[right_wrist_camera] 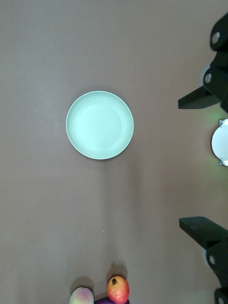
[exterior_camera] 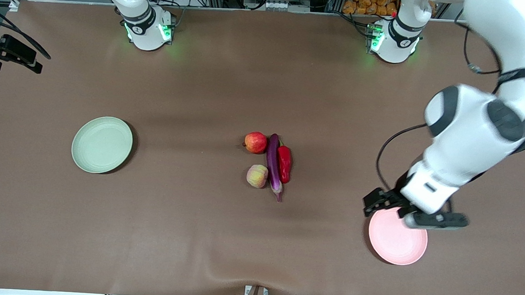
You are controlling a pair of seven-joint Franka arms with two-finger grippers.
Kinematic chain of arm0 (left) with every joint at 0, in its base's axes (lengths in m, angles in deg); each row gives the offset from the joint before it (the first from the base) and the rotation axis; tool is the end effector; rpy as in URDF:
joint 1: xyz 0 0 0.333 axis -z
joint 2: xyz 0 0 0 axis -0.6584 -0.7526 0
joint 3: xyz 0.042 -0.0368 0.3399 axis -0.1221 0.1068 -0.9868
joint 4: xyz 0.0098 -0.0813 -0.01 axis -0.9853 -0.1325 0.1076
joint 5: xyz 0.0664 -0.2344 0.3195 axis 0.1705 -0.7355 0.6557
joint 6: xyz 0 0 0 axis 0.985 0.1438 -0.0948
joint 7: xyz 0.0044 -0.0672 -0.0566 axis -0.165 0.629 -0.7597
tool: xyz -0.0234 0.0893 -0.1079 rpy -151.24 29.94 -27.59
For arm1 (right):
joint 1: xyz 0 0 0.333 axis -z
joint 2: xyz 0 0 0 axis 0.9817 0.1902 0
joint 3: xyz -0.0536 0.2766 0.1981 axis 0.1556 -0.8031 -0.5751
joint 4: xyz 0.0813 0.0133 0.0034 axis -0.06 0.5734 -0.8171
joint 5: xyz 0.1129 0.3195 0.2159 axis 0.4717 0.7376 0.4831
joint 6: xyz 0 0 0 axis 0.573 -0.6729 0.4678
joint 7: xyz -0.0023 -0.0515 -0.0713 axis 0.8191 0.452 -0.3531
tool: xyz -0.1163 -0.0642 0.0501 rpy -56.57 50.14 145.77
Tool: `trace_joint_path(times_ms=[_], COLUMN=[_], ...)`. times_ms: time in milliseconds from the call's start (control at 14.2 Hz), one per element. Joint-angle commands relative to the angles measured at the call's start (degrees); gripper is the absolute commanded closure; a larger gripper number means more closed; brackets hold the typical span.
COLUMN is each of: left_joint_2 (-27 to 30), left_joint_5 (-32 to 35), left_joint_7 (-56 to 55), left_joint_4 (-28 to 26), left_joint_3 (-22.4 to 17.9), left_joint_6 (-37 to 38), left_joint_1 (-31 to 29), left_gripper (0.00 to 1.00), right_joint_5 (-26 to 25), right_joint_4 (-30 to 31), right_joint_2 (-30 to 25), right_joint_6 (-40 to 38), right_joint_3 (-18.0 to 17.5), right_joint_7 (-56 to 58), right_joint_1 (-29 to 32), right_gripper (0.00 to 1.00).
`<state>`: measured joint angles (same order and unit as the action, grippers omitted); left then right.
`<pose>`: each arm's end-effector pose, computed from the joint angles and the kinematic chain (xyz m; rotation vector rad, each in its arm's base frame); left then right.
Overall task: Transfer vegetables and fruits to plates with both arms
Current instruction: 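Reach the left gripper to the red pepper and grasp it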
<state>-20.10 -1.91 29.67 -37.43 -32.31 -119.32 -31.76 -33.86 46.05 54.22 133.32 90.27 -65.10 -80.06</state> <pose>0.7363 -0.2236 0.4444 2.9155 0.0595 0.4363 0.5304 -0.0122 0.6611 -3.0873 0.0500 0.1583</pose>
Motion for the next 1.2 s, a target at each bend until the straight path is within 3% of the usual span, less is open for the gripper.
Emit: trace_joint_path(times_ms=[0,211,775,1128], left_joint_2=[-2.6,-1.9,-4.9,-11.5], left_joint_5=[7.1,10.5,3.2,3.6], left_joint_7=[-1.9,-6.9,-16.8,-19.5], left_joint_4=[1.2,0.3,0.0,0.1], left_joint_3=[-0.6,0.0,0.4,-1.3], left_joint_6=[1.2,8.8,9.1,6.7], left_joint_1=[4.4,6.0,11.8,18.6], left_gripper=[0.0,0.0,0.0,0.0], right_joint_5=[0.3,-0.1,0.0,0.3], right_joint_4=[-0.3,-0.3,-0.3,-0.3], right_joint_2=[0.6,0.5,0.4,0.5], right_joint_6=[-1.7,-1.9,-2.3,-2.1], right_joint_3=[-0.2,-0.2,-0.1,0.0], right_joint_7=[0.3,0.4,0.3,0.2], right_joint_1=[0.2,0.8,0.8,0.9], right_gripper=[0.0,0.0,0.0,0.0])
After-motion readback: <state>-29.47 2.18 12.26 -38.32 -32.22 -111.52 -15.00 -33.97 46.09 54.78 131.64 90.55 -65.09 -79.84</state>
